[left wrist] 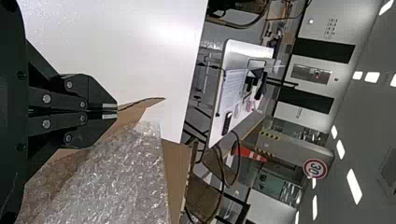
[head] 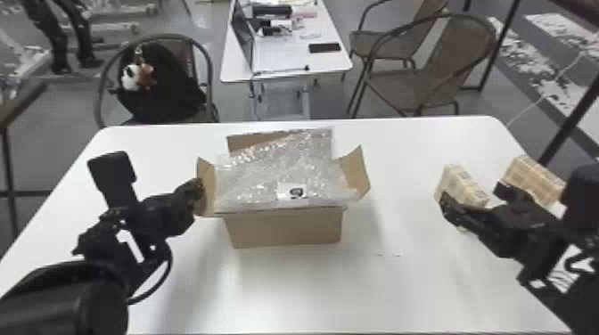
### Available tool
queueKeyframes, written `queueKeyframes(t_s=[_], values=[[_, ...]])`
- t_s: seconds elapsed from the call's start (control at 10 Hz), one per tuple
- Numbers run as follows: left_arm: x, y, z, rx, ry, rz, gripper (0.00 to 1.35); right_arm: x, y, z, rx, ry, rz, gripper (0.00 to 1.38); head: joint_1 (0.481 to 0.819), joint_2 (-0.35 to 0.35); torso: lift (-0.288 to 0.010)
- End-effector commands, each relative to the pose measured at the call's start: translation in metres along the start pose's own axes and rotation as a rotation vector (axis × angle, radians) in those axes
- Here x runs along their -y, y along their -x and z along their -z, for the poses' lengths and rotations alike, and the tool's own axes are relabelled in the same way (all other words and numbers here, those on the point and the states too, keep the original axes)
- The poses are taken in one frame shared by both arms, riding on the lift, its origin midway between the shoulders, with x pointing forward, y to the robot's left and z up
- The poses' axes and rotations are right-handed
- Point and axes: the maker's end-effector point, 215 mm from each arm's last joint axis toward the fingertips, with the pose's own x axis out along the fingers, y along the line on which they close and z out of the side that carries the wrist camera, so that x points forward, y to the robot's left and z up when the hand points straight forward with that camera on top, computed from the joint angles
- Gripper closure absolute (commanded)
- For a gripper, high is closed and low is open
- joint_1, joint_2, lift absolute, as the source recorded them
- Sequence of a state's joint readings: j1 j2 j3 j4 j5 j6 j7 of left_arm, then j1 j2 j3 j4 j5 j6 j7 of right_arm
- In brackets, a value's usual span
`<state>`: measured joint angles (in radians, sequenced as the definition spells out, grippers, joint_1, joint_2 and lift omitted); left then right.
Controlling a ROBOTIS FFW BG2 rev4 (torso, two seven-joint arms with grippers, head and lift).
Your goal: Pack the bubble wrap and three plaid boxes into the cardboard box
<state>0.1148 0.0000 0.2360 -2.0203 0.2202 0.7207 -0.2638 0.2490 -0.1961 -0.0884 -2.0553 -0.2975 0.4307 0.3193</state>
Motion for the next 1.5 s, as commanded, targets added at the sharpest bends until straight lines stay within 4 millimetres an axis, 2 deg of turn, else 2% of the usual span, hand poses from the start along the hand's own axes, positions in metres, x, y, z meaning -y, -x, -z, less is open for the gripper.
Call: queueKeyframes(t_s=[0.0,0.3,0.7,0.8,1.0,1.4], values=[[0.0,0.001,0.0,0.007,0.01,0.004,1.21,0.002,0.003,0.016,0.027,0.066,0.022,0.12,0.695,0.055,-0.132],[0.001,0.003,-0.002,0.02,0.021,0.01,1.21,0.009,0.009,0.036,0.111,0.152,0.053,0.12,0.695,0.053,-0.132],[-0.002,0.005,0.0,0.022,0.025,0.005,1.21,0.046,0.034,0.066,0.146,0.151,0.233,0.12,0.695,0.016,-0.132],[-0.003,0.005,0.0,0.021,0.025,0.005,1.21,0.053,0.033,0.077,0.136,0.131,0.243,0.12,0.695,0.011,-0.132],[-0.001,0.005,-0.001,0.025,0.025,0.008,1.21,0.067,0.025,0.084,0.13,0.111,0.243,0.12,0.695,-0.002,-0.132],[-0.001,0.005,0.0,0.023,0.025,0.008,1.21,0.067,0.007,0.093,0.122,0.083,0.183,0.13,0.695,-0.008,-0.132]])
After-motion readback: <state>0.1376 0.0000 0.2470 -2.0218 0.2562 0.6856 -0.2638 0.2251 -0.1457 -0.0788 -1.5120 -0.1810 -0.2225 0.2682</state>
